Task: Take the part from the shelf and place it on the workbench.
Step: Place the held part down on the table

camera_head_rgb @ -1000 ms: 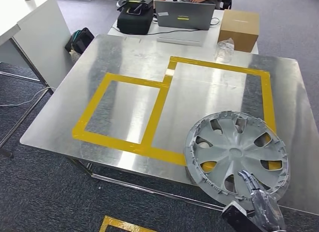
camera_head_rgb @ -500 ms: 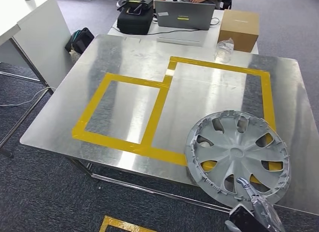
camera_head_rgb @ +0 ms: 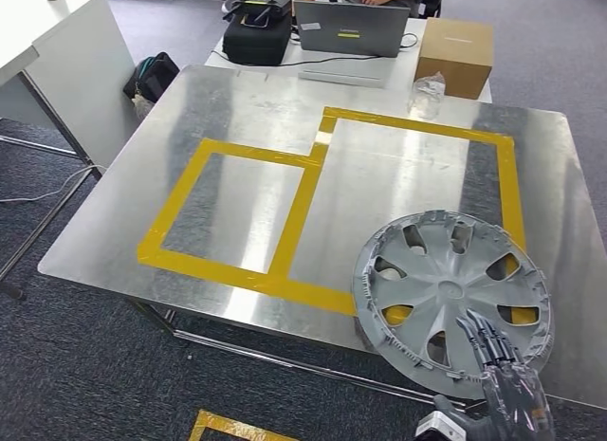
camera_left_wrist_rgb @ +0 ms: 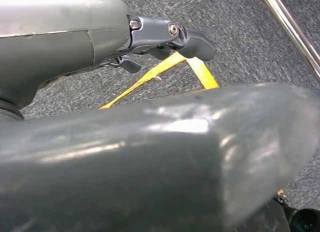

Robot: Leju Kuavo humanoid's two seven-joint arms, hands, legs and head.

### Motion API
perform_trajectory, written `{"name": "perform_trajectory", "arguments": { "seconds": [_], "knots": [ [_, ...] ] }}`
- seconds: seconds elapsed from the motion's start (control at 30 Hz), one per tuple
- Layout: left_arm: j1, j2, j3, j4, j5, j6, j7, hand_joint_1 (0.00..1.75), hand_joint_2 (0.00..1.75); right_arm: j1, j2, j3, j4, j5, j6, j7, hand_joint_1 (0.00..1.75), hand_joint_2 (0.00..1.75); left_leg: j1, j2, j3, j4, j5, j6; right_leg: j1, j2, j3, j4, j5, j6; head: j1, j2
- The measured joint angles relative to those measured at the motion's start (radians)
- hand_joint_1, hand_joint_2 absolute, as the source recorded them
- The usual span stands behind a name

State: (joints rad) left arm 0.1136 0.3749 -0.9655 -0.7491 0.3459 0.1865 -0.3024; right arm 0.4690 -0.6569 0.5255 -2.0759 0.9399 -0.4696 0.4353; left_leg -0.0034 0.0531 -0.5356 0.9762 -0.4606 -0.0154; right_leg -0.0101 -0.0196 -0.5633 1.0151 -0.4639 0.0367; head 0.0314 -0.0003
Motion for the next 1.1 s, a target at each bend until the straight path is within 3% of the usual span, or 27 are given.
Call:
{"name": "perform_trajectory", "arguments": {
  "seconds": [0.43, 0.67, 0.83, 0.9, 1.03, 1.1],
  "knots": [
    [0.004, 0.004, -0.007, -0.012, 0.002, 0.003, 0.001, 0.0, 0.0, 0.001, 0.008, -0.005, -0.009, 0.021, -0.004, 0.009, 0.0, 1.75, 0.0, 0.0, 0.0, 0.0, 0.0, 0.0, 0.0, 0.0, 0.0, 0.0, 0.0, 0.0, 0.0, 0.0],
    [0.003, 0.004, -0.019, -0.017, 0.023, 0.022, 0.003, 0.0, 0.0, 0.008, 0.023, -0.021, -0.038, 0.253, -0.073, 0.034, 0.0, 1.75, 0.0, 0.0, 0.0, 0.0, 0.0, 0.0, 0.0, 0.0, 0.0, 0.0, 0.0, 0.0, 0.0, 0.0],
    [0.011, 0.004, -0.025, -0.029, 0.053, 0.041, 0.0, 0.0, 0.0, 0.02, 0.055, -0.02, -0.069, 0.395, -0.175, 0.021, 0.0, 1.75, 0.0, 0.0, 0.0, 0.0, 0.0, 0.0, 0.0, 0.0, -0.001, 0.0, 0.0, 0.0, 0.0, 0.0],
    [0.022, 0.008, -0.028, -0.046, 0.081, 0.067, -0.002, 0.0, 0.0, 0.031, 0.095, -0.017, -0.095, 0.37, -0.206, -0.035, 0.0, 1.75, 0.0, 0.0, 0.0, 0.0, -0.001, 0.0, 0.0, 0.0, -0.001, 0.0, 0.0, 0.0, 0.0, 0.0],
    [0.058, 0.026, -0.046, -0.107, 0.153, 0.149, -0.003, 0.0, 0.0, 0.1, 0.248, -0.053, -0.144, 0.141, -0.215, -0.325, 0.0, 1.75, -0.001, 0.0, 0.0, 0.001, -0.003, 0.002, -0.001, -0.001, 0.0, -0.001, -0.001, 0.001, 0.0, 0.0],
    [0.07, 0.037, -0.062, -0.14, 0.186, 0.187, -0.001, 0.0, 0.0, 0.146, 0.312, -0.091, -0.15, 0.039, -0.215, -0.437, 0.0, 0.87, -0.002, 0.0, 0.0, 0.002, -0.005, 0.004, -0.002, -0.001, 0.0, -0.001, -0.002, 0.002, 0.0, 0.0]
  ]
}}
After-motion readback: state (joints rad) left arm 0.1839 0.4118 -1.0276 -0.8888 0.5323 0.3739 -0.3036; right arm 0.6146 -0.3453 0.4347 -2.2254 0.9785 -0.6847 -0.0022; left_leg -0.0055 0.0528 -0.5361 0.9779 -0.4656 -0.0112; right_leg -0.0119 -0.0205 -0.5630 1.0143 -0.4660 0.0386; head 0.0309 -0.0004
